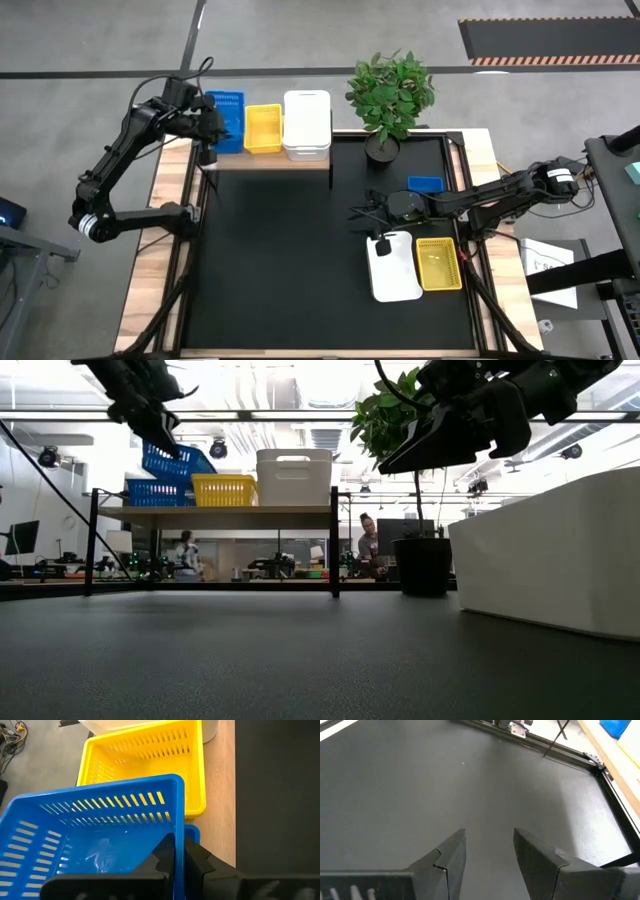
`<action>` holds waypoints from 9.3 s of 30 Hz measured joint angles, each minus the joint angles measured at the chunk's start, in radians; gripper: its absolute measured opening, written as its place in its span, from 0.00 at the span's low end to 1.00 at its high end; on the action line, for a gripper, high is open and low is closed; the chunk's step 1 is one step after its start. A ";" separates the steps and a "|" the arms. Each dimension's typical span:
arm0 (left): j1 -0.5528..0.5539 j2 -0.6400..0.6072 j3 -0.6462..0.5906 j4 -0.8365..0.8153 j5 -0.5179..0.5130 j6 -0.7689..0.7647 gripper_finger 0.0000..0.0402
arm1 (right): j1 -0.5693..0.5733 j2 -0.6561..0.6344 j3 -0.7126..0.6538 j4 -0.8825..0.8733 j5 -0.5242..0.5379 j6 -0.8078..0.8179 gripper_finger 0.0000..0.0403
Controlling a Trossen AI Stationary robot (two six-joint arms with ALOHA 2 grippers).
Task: Stack baskets on shelf by color
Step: Stack the left blue bin into the blue bin on the shelf, then stack the white bin into the white bin on the shelf
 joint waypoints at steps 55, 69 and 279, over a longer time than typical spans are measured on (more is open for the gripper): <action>-0.002 0.039 -0.006 0.057 -0.087 -0.308 0.25 | 0.000 0.000 0.000 0.016 0.000 0.008 0.38; -0.011 0.181 -0.011 0.016 -0.183 -0.302 0.08 | 0.000 0.000 0.000 0.016 0.003 0.010 0.38; -1.016 -0.499 -0.895 1.915 -0.371 -0.595 0.07 | -0.306 0.726 1.637 -1.169 0.292 -0.302 0.02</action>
